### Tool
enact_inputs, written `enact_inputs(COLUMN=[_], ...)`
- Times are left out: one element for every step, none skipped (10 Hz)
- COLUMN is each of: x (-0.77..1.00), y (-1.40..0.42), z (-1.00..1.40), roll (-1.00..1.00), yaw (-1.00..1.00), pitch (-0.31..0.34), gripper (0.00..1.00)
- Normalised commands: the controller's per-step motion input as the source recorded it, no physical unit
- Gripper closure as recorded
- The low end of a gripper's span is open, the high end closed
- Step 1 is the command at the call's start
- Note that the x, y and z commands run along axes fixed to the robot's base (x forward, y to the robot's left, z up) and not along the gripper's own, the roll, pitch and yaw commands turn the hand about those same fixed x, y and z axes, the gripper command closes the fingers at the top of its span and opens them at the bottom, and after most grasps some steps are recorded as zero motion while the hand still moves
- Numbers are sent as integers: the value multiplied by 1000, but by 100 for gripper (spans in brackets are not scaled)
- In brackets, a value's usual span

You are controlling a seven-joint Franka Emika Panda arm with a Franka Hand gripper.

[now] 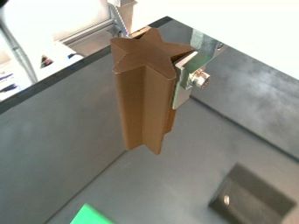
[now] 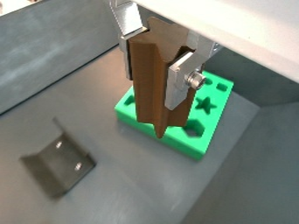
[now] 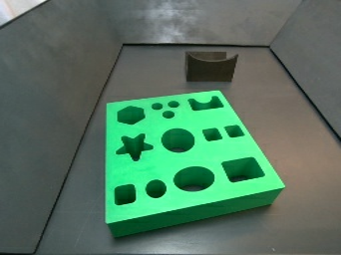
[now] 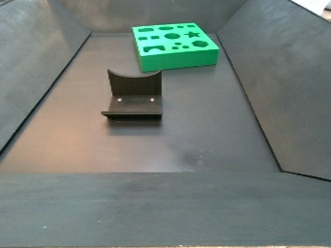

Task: Pick up the star object. Move up. Move to above the board. Insert the star object.
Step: Move to above the board.

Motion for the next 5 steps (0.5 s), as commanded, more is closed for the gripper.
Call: enact_inputs(x=[393,400,418,438,449], y=[-1000,-1000,-1000,-1000,-947], z=[107,111,116,119,119], roll=[-7,-4,4,6,26], yaw=[5,8,7,10,9], pitch=[119,122,134,132,136], gripper=[100,100,100,100,100])
